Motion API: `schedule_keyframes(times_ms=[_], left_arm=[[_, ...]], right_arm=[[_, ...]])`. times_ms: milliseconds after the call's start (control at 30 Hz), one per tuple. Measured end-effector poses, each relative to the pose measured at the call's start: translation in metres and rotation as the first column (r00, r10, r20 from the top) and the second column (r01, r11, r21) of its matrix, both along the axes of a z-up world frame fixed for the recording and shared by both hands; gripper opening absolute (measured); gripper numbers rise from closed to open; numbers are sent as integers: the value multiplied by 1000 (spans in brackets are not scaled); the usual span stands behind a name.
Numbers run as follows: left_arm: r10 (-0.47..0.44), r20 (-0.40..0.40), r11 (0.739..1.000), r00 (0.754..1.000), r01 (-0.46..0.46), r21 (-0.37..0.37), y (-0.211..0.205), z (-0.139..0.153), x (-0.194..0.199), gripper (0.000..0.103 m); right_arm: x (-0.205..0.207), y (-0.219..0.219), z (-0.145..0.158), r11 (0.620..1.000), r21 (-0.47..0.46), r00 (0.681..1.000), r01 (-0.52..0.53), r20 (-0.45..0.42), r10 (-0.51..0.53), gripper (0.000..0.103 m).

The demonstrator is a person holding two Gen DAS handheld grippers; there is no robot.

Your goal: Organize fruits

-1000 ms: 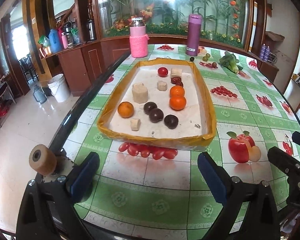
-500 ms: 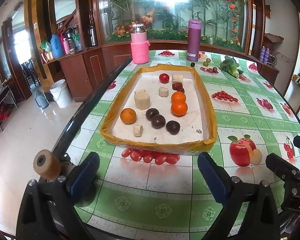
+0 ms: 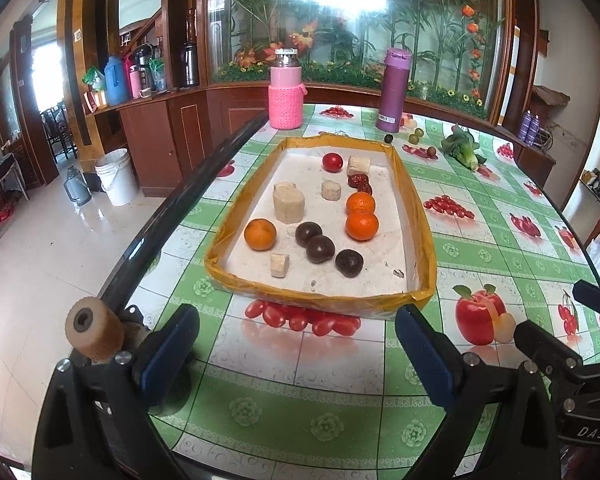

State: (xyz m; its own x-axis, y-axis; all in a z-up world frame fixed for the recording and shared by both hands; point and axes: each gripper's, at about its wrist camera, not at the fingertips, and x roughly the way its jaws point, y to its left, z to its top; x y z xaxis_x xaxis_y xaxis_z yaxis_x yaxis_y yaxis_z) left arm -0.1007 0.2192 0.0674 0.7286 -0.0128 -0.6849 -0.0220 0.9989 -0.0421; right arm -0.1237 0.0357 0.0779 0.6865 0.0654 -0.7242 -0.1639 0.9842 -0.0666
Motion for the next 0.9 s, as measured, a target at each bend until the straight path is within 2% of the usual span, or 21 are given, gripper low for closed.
schedule_keyframes(times_ms=[133, 300, 433, 900], left_arm=[[-11, 7, 1000, 1000, 11, -17, 3, 3, 4, 100], [-7, 74, 1000, 997, 9, -26, 3, 11, 1, 100], [-5, 93, 998, 996, 10, -57, 8, 16, 1, 100], [-8, 86, 1000, 996, 8, 0, 2, 16, -1, 102]], right_arm=[[1, 0, 0, 1000, 1, 1000, 0, -1, 0, 103], [3, 0, 0, 1000, 5, 1000, 4, -3, -4, 103], [4, -1, 1, 1000, 5, 1000, 8, 1, -8, 103], [5, 1, 1, 1000, -2, 1000, 8, 0, -8, 103]])
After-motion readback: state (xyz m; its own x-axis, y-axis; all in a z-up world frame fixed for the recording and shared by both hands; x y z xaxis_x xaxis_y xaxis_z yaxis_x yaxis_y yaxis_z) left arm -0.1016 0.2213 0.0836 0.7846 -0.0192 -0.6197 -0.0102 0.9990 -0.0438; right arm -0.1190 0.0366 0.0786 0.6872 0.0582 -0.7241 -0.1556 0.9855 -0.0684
